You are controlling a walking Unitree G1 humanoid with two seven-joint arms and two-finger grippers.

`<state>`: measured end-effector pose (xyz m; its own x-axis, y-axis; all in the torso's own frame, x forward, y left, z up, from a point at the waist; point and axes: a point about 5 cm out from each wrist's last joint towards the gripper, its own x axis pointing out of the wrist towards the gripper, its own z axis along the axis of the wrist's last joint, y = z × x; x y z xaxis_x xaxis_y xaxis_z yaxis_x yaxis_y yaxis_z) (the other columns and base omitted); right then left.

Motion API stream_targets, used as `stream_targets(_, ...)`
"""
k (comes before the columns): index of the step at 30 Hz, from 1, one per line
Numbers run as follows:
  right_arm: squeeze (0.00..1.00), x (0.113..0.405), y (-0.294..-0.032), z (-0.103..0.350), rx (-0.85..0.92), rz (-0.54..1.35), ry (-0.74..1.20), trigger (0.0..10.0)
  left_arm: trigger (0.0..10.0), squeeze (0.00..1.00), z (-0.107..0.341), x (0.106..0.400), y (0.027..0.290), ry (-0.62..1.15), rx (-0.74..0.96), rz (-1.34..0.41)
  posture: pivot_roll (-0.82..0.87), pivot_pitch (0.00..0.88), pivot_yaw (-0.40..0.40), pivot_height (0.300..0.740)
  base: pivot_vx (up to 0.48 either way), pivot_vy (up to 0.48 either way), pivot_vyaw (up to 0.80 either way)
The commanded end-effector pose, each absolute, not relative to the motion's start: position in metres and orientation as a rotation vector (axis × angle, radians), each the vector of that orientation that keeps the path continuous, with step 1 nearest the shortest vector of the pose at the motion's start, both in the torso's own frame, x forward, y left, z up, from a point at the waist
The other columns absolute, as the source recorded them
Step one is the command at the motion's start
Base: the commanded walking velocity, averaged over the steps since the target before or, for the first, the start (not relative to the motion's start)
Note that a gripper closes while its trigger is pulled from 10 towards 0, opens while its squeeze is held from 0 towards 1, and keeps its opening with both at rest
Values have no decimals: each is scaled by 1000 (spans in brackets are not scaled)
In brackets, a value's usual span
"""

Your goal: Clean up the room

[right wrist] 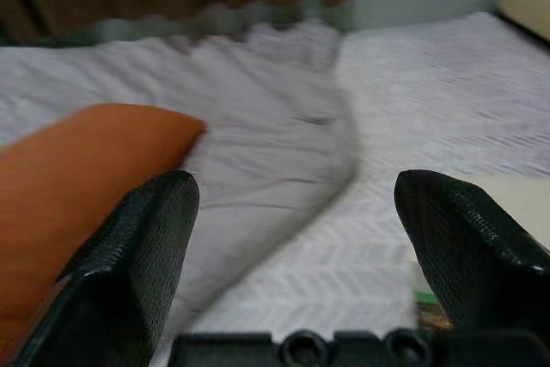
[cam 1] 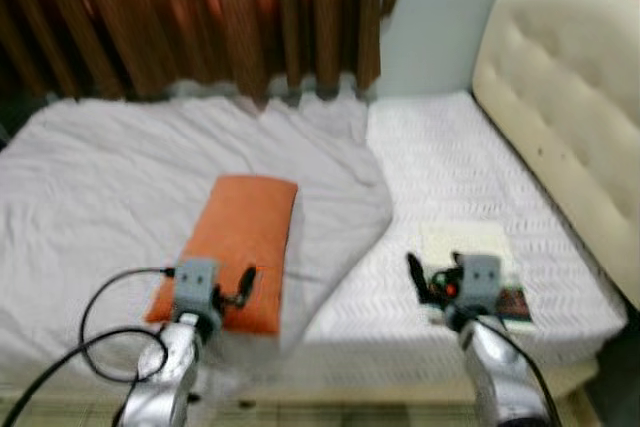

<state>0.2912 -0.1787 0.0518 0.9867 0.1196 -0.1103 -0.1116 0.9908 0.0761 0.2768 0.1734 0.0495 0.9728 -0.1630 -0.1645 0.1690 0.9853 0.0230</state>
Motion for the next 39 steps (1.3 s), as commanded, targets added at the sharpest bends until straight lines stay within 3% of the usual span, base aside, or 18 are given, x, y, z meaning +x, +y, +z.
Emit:
stream_targets(1,0,291,-182,54,71,111,122,10000,10000,0,45,274,165,186,72,-180,-26,0,38,740,0,0,500)
stream_targets(11,0,296,-176,55,44,145,142,10000,10000,0,49,278,165,180,93,-174,-9,0,31,740,0,0,99)
stream_targets(39,0,293,-178,52,32,165,166,10000,10000,0,42,276,164,183,76,-140,-27,0,24,740,433,0,0)
